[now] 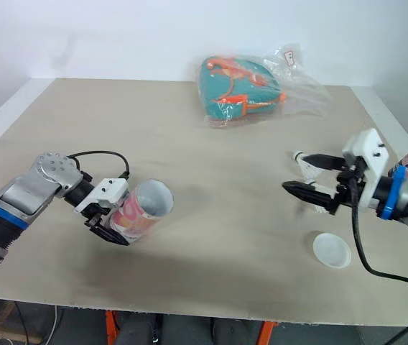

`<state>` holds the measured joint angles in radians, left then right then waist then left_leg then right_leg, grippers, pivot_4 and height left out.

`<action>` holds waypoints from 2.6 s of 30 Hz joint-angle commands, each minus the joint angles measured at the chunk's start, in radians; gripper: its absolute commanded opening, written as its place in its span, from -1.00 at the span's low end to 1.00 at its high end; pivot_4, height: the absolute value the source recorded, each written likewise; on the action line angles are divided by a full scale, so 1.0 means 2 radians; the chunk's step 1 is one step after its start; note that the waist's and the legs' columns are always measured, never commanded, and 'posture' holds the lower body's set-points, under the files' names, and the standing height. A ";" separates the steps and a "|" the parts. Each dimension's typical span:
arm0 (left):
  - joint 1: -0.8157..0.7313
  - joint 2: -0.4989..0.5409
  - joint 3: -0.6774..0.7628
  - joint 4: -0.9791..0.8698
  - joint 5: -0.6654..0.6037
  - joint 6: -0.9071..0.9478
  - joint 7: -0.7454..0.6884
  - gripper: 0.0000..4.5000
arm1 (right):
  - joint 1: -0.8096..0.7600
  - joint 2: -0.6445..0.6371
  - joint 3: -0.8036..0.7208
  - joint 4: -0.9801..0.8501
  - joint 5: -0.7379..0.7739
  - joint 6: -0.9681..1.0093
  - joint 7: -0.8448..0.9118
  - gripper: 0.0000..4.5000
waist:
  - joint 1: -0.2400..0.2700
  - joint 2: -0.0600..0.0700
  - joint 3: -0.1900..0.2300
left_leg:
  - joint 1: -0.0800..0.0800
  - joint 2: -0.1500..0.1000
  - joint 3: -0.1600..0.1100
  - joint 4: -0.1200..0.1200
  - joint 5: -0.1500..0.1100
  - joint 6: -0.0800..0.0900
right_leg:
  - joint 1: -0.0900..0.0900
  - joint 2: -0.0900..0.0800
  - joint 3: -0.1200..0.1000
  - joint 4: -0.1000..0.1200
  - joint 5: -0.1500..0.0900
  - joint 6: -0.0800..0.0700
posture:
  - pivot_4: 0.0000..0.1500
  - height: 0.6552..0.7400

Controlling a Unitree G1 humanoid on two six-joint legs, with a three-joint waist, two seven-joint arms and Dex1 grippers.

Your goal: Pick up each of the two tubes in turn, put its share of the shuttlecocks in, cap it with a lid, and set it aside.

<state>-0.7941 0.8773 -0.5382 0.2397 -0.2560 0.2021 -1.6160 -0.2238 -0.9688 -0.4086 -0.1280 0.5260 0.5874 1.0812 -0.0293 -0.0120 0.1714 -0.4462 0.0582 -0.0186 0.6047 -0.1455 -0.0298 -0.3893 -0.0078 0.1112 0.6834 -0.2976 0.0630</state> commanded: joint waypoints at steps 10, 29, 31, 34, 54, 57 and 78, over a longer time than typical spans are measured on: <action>0.005 -0.002 0.002 0.006 0.003 -0.018 0.001 0.36 | 0.068 -0.010 -0.045 0.117 -0.035 -0.047 -0.012 0.97 | -0.003 0.001 0.000 | 0.000 0.000 0.000 0.001 0.000 0.000 | 0.001 0.000 0.000 0.000 0.000 0.001 | 1.00 1.00; 0.008 0.002 0.000 0.001 0.002 -0.022 0.001 0.36 | -0.027 0.061 0.047 0.222 -0.084 -0.087 -0.084 0.97 | -0.008 0.001 -0.001 | 0.001 0.000 0.000 0.002 0.000 0.000 | 0.002 0.000 0.000 0.000 0.000 0.002 | 1.00 1.00; 0.009 0.003 0.001 0.000 0.003 -0.022 0.001 0.36 | -0.047 0.068 0.050 0.252 -0.088 -0.095 -0.089 0.97 | -0.009 0.001 -0.001 | 0.001 0.000 0.000 0.002 0.000 0.000 | 0.002 0.000 0.000 0.000 0.000 0.002 | 1.00 1.00; 0.011 0.005 0.003 -0.004 0.004 -0.019 0.001 0.36 | -0.052 0.073 0.047 0.257 -0.075 -0.094 -0.072 0.58 | -0.008 0.001 -0.001 | 0.001 0.000 0.000 0.002 0.000 0.000 | 0.002 0.000 0.000 0.000 0.001 0.001 | 1.00 1.00; 0.017 0.003 0.008 -0.011 0.005 -0.016 0.001 0.36 | -0.079 0.063 0.096 -0.106 0.063 0.017 -0.025 -0.97 | -0.009 0.002 -0.001 | 0.002 0.000 -0.001 0.001 0.000 0.000 | 0.003 0.001 0.000 0.000 0.000 0.002 | 1.00 1.00; 0.014 0.001 0.006 -0.007 0.006 -0.017 0.001 0.36 | -0.112 0.068 0.171 -0.167 0.076 0.022 0.016 -0.97 | -0.007 0.001 0.000 | 0.002 0.001 -0.001 0.001 0.000 0.000 | 0.003 0.001 0.000 0.000 0.000 0.001 | 1.00 1.00; 0.036 -0.005 0.029 -0.020 0.018 -0.003 0.001 0.36 | -0.309 0.167 0.375 -0.032 -0.067 -0.107 0.143 -0.97 | -0.007 0.000 0.000 | 0.001 0.001 -0.001 0.002 0.000 0.000 | 0.002 0.001 -0.001 0.001 0.000 0.001 | 1.00 1.00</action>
<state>-0.7347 0.8705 -0.4842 0.2143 -0.2366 0.1844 -1.6154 -0.8229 -0.6393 0.3485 -0.1910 0.4014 0.3932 1.3555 -0.0437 -0.0111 0.1710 -0.4433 0.0609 -0.0211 0.6094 -0.1456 -0.0294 -0.3853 -0.0050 0.1089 0.6846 -0.2967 0.0641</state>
